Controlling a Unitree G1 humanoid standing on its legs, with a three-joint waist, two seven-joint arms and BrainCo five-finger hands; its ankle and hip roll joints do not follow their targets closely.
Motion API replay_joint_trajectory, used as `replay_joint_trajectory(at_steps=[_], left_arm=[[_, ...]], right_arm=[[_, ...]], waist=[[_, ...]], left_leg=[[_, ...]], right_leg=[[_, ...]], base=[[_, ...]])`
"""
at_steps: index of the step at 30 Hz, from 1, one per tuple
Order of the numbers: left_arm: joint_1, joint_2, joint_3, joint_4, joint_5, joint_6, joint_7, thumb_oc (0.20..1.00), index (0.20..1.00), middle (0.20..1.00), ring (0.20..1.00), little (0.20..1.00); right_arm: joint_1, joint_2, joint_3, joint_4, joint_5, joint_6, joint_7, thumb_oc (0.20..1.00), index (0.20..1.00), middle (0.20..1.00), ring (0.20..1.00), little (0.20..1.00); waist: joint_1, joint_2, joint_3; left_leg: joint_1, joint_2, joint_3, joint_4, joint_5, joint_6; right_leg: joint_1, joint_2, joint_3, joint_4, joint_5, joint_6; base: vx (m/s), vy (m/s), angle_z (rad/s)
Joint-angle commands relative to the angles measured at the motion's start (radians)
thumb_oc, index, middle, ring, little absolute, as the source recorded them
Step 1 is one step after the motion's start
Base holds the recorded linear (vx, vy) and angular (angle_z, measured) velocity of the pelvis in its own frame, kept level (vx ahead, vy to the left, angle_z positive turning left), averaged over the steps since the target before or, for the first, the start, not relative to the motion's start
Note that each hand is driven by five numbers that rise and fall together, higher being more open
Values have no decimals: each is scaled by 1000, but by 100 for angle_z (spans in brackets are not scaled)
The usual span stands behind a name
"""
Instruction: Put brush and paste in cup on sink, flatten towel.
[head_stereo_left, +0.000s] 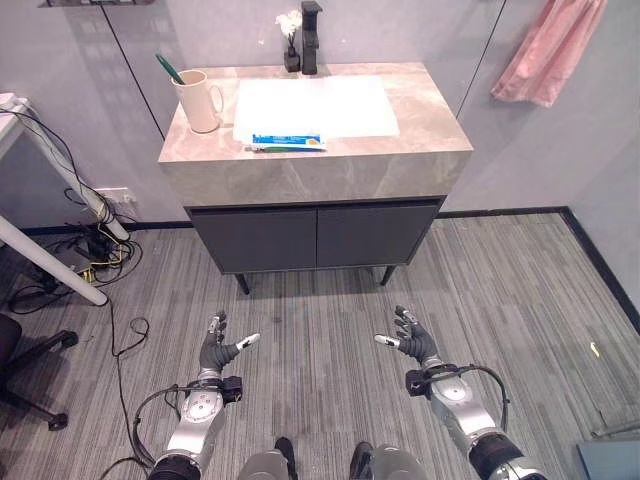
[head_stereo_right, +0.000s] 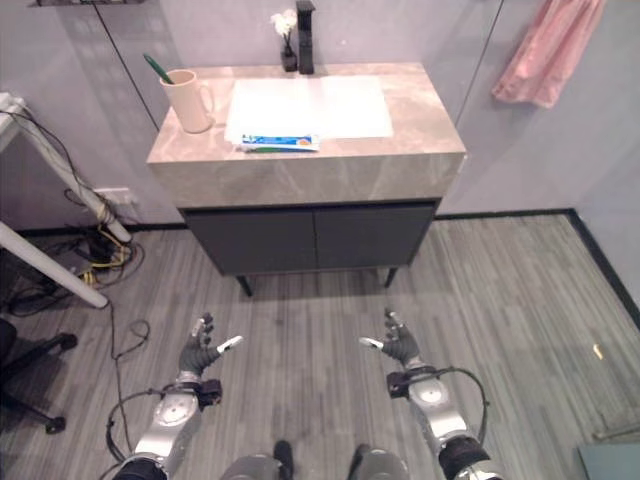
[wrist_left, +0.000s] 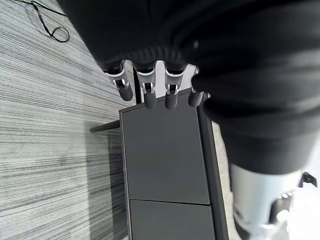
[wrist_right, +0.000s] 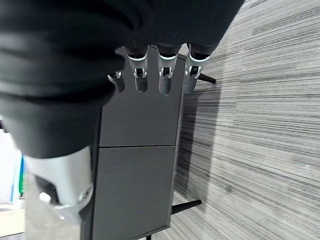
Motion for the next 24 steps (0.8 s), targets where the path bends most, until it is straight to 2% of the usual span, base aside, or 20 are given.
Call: replay_joint_trajectory(at_steps=[1, 3, 7, 18, 21, 24], left_arm=[[-2, 30, -27, -64, 0, -66, 17, 1000, 1000, 1000, 1000, 1000], [2, 20, -18, -68, -50, -68, 1, 1000, 1000, 1000, 1000, 1000], [8, 23, -18, -85, -62, -70, -8, 1000, 1000, 1000, 1000, 1000], [11, 28, -44, -80, -41, -63, -19, 1000, 1000, 1000, 1000, 1000], [-8, 24, -75, -80, -39, -55, -24, 1000, 1000, 1000, 1000, 1000], [3, 25, -80, -82, -36, -50, -29, 1000, 1000, 1000, 1000, 1000]], right_arm=[[-17, 9, -20, -73, 22, -64, 4, 1000, 1000, 1000, 1000, 1000], [-16, -2, -9, -83, 13, -59, 17, 1000, 1000, 1000, 1000, 1000], [-15, -6, -10, -82, 22, -58, 23, 1000, 1000, 1000, 1000, 1000], [2, 3, -37, -54, 82, -58, 13, 1000, 1000, 1000, 1000, 1000], [26, -5, -67, -56, 96, -65, -13, 1000, 1000, 1000, 1000, 1000], [33, -5, -73, -49, 98, -62, -19, 1000, 1000, 1000, 1000, 1000]], waist=[[15, -14, -21], [11, -15, -25], [9, -14, -25], [2, -10, -21], [-9, -18, -18], [-3, -10, -19]], left_leg=[[-4, 80, 10, 97, -47, -55], [3, 84, 16, 89, -45, -57], [7, 85, 18, 79, -38, -60], [-5, 79, 25, 61, -18, -65], [-50, 103, 86, 101, 19, -87], [-22, 94, 83, 65, 8, -74]], right_leg=[[-30, -102, 4, 37, 149, 133], [-25, -100, 0, 28, 152, 132], [-24, -97, -1, 21, 158, 133], [-22, -90, -12, -26, 172, 127], [-3, -99, -55, -77, 188, 121], [-3, -92, -47, -82, 190, 118]], base=[[0, 0, 0], [18, -10, -1], [0, 0, 0], [0, 0, 0], [-48, -5, 10], [10, 74, 28]])
